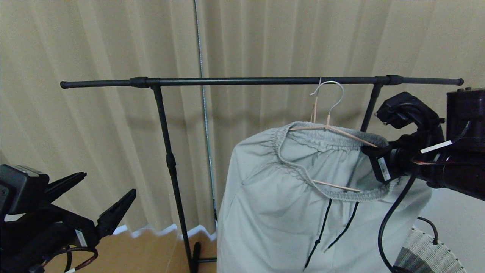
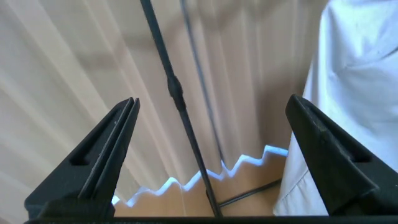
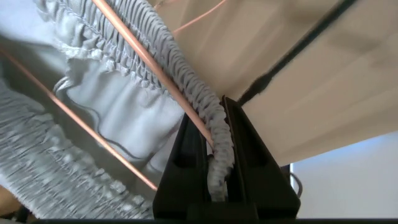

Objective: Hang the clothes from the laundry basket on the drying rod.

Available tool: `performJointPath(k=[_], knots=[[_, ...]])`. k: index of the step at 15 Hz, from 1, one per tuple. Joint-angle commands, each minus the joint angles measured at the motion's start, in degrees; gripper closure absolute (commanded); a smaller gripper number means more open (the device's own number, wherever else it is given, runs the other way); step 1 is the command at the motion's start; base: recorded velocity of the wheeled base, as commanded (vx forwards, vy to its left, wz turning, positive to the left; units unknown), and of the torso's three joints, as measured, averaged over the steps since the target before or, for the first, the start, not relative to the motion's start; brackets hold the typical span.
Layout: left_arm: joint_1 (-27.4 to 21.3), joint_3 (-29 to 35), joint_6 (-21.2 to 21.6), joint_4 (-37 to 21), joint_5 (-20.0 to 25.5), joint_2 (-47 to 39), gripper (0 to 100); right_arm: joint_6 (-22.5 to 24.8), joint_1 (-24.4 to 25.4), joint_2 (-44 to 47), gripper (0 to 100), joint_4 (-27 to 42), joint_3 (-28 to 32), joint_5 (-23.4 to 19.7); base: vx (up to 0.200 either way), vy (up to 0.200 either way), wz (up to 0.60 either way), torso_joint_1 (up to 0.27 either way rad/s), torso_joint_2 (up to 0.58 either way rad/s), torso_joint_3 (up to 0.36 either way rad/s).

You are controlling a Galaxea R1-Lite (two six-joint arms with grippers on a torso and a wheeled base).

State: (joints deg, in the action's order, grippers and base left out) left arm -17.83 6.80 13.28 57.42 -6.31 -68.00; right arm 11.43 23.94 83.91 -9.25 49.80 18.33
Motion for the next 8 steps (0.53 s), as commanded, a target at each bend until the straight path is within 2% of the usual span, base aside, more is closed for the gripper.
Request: performJointPath(k=[1, 7, 8], knots=[[0.0, 0.0, 0.0, 0.2, 0.0, 0.0, 0, 0.0, 0.1, 0.9, 100, 0.0, 0.2, 0.2, 0.200, 0.000, 0.00, 0.022, 0.01, 0.002], [0.0, 0.0, 0.2, 0.2, -0.1, 0.1, 0, 0.1, 1.1, 0.9, 100, 0.0, 0.7, 3.7, 0.200, 0.000, 0.00, 0.003, 0.00, 0.005], [0.0, -0.2, 0.3, 0.2, -0.1, 0.1, 0, 0.2, 1.5, 1.1, 100, 0.0, 1.6, 3.9, 0.000, 0.000, 0.00, 0.000, 0.00, 0.000]])
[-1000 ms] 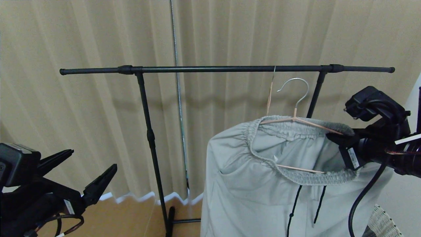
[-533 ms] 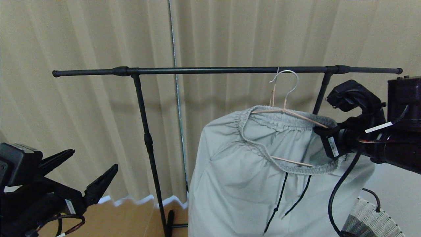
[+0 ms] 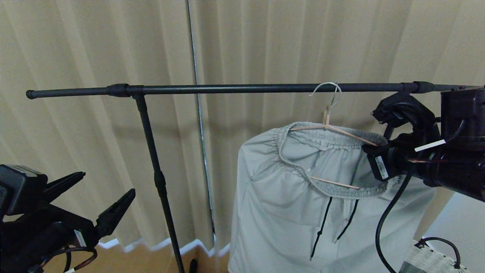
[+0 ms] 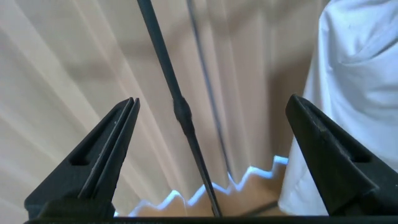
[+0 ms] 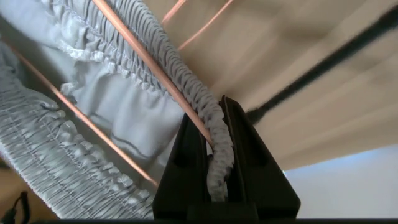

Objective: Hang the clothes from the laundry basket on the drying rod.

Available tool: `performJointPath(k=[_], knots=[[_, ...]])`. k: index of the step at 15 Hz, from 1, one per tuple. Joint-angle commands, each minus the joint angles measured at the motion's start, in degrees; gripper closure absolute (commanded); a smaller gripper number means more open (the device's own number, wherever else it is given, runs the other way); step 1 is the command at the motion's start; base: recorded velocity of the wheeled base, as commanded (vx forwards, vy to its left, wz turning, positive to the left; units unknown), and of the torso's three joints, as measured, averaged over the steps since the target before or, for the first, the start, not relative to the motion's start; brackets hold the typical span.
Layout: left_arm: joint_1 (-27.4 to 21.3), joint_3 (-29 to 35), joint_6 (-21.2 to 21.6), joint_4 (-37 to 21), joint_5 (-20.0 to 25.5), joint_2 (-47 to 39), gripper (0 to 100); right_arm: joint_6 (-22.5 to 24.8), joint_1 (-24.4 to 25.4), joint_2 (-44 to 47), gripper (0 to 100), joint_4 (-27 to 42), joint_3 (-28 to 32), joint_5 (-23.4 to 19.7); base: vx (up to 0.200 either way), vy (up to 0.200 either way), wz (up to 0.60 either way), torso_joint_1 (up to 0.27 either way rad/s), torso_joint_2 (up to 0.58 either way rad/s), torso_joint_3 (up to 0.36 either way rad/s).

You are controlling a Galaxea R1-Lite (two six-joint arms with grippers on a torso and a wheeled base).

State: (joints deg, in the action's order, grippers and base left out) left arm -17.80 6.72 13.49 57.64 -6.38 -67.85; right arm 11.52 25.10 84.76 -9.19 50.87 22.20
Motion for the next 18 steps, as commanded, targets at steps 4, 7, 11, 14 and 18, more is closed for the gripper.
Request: performJointPath(k=[4, 7, 11, 14, 18], knots=[[0.0, 0.0, 0.1, 0.2, 0.0, 0.1, 0, 0.0, 0.5, 2.4, 100, 0.9, 5.2, 0.2, 0.000, 0.000, 0.00, 0.000, 0.00, 0.000], [0.0, 0.1, 0.1, 0.2, 0.0, 0.1, 0, 0.0, 0.4, 7.4, 100, 1.2, 11.5, 0.4, 0.000, 0.000, 0.00, 0.000, 0.00, 0.000], [0.0, 0.1, 0.0, 0.2, 0.0, 0.7, 0, 0.0, 0.3, 14.5, 100, 1.2, 17.4, 3.0, 0.000, 0.000, 0.00, 0.000, 0.00, 0.000], [0.0, 0.2, 0.0, 0.2, 0.0, 0.7, 0, 0.0, 0.5, 15.0, 100, 2.9, 18.1, 3.2, 0.000, 0.000, 0.00, 0.000, 0.00, 0.000], [-0.1, 0.3, 0.0, 0.2, 0.0, 1.4, 0, -0.1, 0.1, 15.8, 100, 3.4, 18.4, 3.2, 0.000, 0.000, 0.00, 0.000, 0.00, 0.000]])
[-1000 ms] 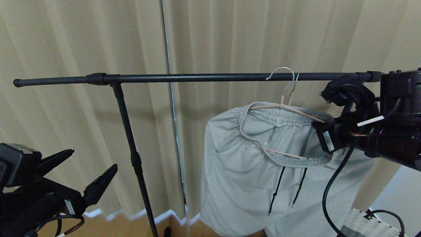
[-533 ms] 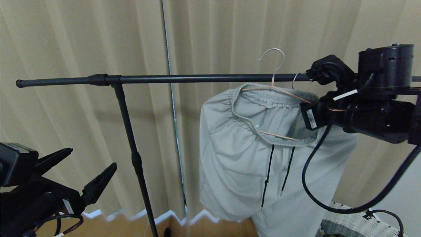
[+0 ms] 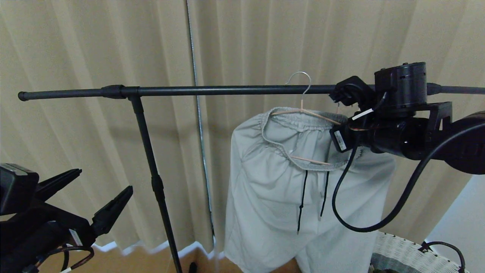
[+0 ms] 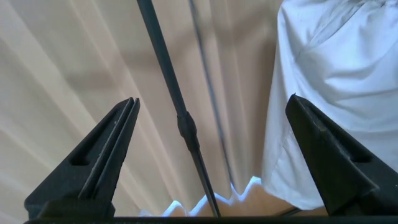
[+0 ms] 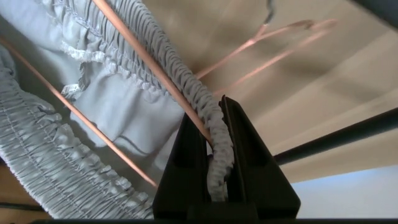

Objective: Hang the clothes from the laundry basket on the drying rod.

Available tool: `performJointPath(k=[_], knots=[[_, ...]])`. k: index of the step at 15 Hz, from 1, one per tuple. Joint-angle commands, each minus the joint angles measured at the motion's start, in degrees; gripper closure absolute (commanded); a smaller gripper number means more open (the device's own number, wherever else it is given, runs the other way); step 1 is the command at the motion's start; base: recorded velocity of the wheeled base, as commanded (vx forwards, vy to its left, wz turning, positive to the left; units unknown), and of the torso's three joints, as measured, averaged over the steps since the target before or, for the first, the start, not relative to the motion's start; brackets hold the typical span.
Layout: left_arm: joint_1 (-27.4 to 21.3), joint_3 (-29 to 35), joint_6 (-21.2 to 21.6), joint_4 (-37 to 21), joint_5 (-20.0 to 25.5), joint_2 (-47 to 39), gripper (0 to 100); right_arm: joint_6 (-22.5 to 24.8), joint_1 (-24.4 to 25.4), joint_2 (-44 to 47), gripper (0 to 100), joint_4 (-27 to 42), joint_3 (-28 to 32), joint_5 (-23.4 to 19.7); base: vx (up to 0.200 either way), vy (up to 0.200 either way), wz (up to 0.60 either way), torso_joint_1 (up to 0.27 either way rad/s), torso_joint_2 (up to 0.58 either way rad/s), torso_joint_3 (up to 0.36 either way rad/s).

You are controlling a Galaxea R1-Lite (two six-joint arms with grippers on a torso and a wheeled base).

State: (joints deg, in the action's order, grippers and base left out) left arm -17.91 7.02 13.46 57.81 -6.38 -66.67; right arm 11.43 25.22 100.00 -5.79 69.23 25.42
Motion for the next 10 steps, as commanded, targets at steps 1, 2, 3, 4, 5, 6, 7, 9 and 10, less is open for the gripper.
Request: performJointPath(k=[1, 2, 3, 4, 5, 6, 7, 9, 10], knots=[[0.0, 0.0, 0.0, 0.0, 0.0, 0.2, 0, 0.0, 0.0, 0.7, 100, 0.1, 0.0, 0.0, 0.000, 0.000, 0.00, 0.000, 0.00, 0.000], [0.0, 0.0, 0.0, 0.0, 0.0, 0.1, 0, 0.0, 0.0, 1.3, 100, 0.8, 0.1, 0.0, 0.000, 0.000, 0.00, 0.000, 0.00, 0.000], [0.0, 0.0, 0.0, -0.1, 0.0, 0.0, 0, 0.1, 0.1, 1.6, 100, 1.8, 0.3, 0.0, 0.000, 0.000, 0.00, 0.000, 0.00, 0.000], [0.0, 0.0, 0.0, -0.1, 0.0, 0.0, 0, 0.0, 0.1, 1.8, 100, 2.7, 0.7, 0.0, 0.000, 0.000, 0.00, 0.000, 0.00, 0.000], [0.0, -0.1, 0.0, -0.1, 0.0, 0.0, 0, 0.1, 0.1, 1.8, 100, 3.1, 0.9, 0.0, 0.000, 0.000, 0.00, 0.000, 0.00, 0.000], [0.0, -0.1, 0.0, -0.1, 0.0, -0.1, 0, 0.1, 0.1, 1.8, 100, 3.3, 0.9, 0.0, 0.000, 0.000, 0.00, 0.000, 0.00, 0.000], [0.0, -0.1, -0.1, -0.2, 0.0, -0.2, 0, 0.1, 0.2, 1.8, 100, 3.5, 1.1, 0.0, 0.000, 0.000, 0.00, 0.000, 0.00, 0.000], [0.0, -0.1, -0.1, -0.2, 0.0, -0.2, 0, 0.0, 0.4, 1.3, 100, 3.4, 0.7, -0.1, 0.000, 0.000, 0.00, 0.000, 0.00, 0.000], [0.0, -0.1, -0.1, -0.2, 0.0, -0.2, 0, 0.0, 0.4, 1.0, 100, 3.3, 0.4, -0.1, 0.000, 0.000, 0.00, 0.000, 0.00, 0.000]])
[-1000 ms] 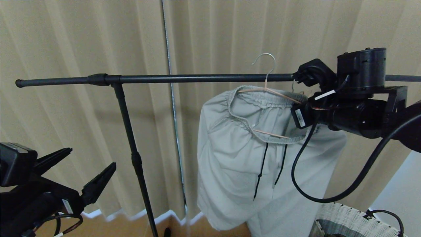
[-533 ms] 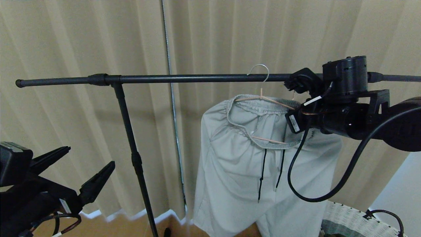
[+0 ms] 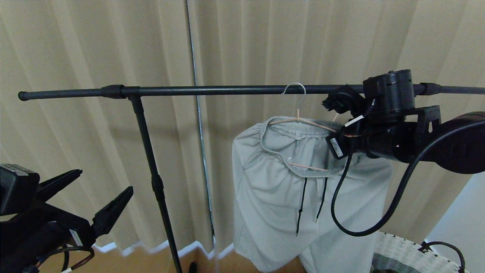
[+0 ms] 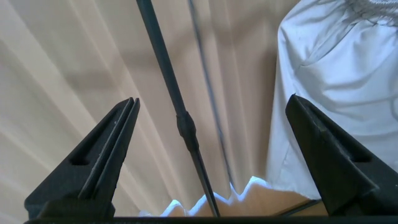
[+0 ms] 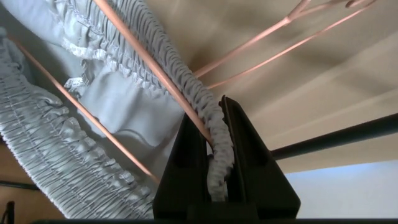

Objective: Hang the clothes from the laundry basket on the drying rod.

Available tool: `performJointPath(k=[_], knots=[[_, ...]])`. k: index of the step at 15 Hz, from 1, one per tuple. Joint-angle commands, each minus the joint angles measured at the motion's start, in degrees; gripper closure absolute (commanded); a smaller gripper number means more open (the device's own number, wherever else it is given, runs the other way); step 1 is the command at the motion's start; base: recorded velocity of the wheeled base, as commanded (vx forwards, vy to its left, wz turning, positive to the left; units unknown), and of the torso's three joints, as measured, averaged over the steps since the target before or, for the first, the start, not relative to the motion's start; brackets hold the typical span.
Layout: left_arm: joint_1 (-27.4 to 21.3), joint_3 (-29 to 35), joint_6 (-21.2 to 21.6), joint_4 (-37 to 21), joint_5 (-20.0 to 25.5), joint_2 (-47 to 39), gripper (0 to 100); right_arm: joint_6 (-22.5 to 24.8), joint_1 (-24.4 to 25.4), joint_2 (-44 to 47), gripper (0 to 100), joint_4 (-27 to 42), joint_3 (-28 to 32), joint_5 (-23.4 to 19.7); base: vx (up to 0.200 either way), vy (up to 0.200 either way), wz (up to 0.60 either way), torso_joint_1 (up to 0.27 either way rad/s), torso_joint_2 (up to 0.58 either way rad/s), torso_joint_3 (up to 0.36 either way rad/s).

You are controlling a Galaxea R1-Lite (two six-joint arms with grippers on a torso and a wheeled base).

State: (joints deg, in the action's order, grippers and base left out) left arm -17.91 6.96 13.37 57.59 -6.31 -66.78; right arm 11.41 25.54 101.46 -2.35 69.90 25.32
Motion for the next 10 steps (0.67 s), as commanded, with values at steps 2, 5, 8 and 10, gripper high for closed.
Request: performJointPath(k=[2, 5, 8, 10], knots=[[0.0, 0.0, 0.0, 0.0, 0.0, -0.2, 0, 0.3, 0.1, -5.4, 100, 0.3, -2.4, -0.4, 0.000, 0.000, 0.00, 0.000, 0.00, 0.000], [-0.4, 0.0, 0.1, 0.0, 0.1, -1.2, 0, 1.8, 2.1, -12.6, 100, 4.4, -4.9, -7.7, 0.000, 0.000, 0.00, 0.000, 0.00, 0.000], [-2.6, 0.3, 0.0, 0.1, 0.0, -1.9, 0, 1.6, 3.5, -15.2, 100, 12.9, -3.2, -15.5, 0.000, 0.000, 0.00, 0.000, 0.00, 0.000], [-3.4, 0.3, 0.0, 0.0, 0.0, -1.9, 0, -0.4, 4.6, -14.3, 100, 20.5, 2.2, -15.7, 0.000, 0.000, 0.00, 0.000, 0.00, 0.000]])
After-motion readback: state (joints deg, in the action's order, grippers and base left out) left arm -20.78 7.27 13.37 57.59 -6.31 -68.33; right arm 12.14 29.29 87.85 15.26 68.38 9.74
